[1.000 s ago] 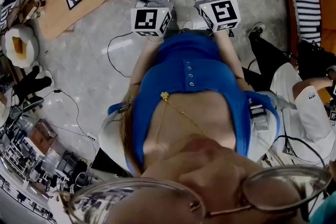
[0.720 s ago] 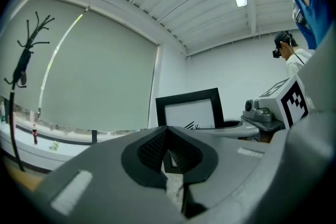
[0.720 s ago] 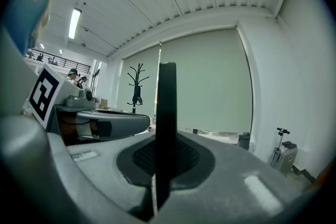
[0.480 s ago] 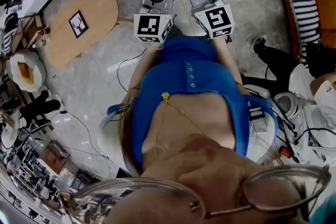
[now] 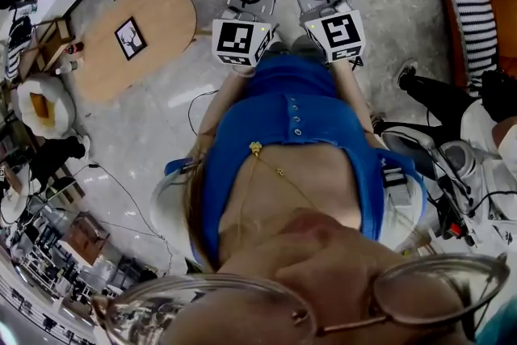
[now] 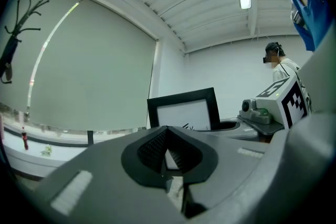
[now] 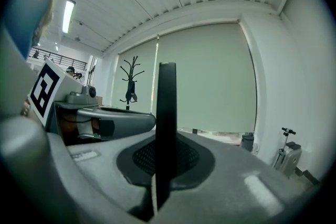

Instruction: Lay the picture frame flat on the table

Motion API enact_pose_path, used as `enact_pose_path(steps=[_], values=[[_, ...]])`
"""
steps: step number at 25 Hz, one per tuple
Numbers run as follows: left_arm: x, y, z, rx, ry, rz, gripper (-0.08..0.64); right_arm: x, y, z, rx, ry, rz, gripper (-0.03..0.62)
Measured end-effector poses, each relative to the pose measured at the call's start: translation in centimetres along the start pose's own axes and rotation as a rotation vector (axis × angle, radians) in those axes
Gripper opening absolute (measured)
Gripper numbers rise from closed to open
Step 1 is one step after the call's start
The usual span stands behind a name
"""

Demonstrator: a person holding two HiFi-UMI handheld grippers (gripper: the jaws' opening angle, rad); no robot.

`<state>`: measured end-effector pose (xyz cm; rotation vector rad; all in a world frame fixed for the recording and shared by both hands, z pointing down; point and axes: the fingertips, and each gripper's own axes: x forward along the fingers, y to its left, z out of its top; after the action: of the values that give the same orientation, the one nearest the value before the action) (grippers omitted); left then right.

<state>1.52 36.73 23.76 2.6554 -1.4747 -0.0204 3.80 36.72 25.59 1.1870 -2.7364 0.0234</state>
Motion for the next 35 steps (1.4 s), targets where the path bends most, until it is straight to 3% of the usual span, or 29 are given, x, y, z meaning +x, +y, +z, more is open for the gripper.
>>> enact_pose_path(steps=[7, 14, 22, 27, 35], values=[[-3.4, 2.2, -0.2, -0.004, 0.026, 0.019, -0.008, 0.8, 3.6, 0.6, -0.01, 0.022, -0.002, 0.009], [-3.3, 2.8, 0.0, -0.009, 0.033, 0.027, -0.007, 1.4, 3.8, 1.2, -0.004, 0.013, 0.024, 0.011], [1.9, 6.5, 0.7, 0.003, 0.022, 0.054, -0.005, 6.4, -0.3, 1.5, 0.015, 0.006, 0.054, 0.01], [8.7, 9.5, 2.4, 0.014, 0.009, 0.095, -0.005, 11.3, -5.6, 3.4, -0.024, -0.012, 0.111, 0.01], [17.4, 11.6, 3.3, 0.011, -0.003, 0.151, -0.005, 15.7, -14.4, 3.8, 0.007, -0.026, 0.157, 0.01]])
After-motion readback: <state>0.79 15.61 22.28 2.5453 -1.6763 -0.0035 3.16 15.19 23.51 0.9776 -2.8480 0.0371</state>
